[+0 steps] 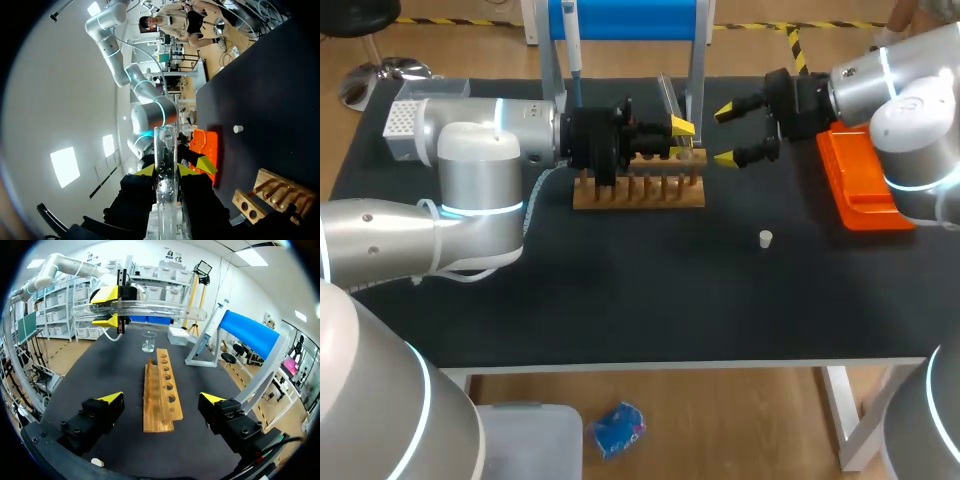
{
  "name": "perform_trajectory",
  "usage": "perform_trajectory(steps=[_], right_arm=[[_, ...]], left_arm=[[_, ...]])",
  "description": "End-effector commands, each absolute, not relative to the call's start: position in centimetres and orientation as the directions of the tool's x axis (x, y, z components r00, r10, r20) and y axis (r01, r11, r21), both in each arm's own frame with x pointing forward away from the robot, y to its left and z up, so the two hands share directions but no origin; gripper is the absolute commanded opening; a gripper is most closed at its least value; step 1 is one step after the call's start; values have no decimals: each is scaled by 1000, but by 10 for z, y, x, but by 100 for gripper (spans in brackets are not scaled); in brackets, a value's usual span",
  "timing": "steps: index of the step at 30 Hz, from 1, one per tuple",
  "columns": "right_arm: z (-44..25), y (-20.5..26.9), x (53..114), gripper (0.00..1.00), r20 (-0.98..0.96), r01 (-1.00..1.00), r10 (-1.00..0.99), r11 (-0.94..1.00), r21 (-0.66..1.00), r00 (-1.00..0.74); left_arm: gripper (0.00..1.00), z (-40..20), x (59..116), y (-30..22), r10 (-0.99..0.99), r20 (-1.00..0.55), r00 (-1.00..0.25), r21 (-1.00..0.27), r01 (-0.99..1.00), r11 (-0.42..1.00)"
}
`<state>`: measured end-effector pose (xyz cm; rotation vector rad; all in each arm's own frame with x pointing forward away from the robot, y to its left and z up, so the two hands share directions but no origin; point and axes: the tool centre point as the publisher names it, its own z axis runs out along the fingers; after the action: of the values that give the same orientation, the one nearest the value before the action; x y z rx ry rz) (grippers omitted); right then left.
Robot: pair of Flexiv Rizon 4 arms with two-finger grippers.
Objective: Invert the test tube, pick up the pipette, mount the tip to pipette, aspirate from beaker and dispense into the tube, eject the tip, return the pipette, and cap with the stopper.
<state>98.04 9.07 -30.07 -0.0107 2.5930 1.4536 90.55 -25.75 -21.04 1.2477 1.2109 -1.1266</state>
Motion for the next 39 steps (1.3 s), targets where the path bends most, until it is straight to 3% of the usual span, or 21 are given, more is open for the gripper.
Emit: perform_trajectory(steps=[1, 8, 11, 13, 15, 31, 36, 39], right_arm=[[-300, 90, 979, 100, -152, -90, 77, 525, 846, -985], [-300, 90, 979, 100, -152, -90, 77, 525, 846, -985], [-300, 90, 979, 100, -152, -90, 77, 525, 846, -985], [-300, 90, 979, 100, -152, -90, 77, 525, 846, -985], [-300, 90, 979, 100, -152, -90, 77, 525, 846, -985], [-300, 90, 979, 100, -152, -90, 77, 525, 846, -985], [-300, 90, 979, 100, -152, -90, 77, 525, 846, -985], [-300, 90, 979, 100, -152, -90, 77, 525, 846, -985]], left_arm=[[0, -211, 906, -258, 41, -997, 60, 61, 998, 25], [0, -179, 921, -238, 137, -950, -282, -276, 959, 63], [0, -159, 930, -231, 12, -873, -488, -488, 873, 24], [0, -150, 934, -230, -7, -858, -513, -513, 858, 21], [0, -135, 939, -229, -90, -885, -457, -460, 888, 10], [0, -135, 939, -229, -90, -885, -457, -460, 888, 10], [0, -133, 940, -227, 139, -755, -640, -639, 767, 60], [0, -133, 941, -225, 171, -665, -727, -727, 682, 72]])
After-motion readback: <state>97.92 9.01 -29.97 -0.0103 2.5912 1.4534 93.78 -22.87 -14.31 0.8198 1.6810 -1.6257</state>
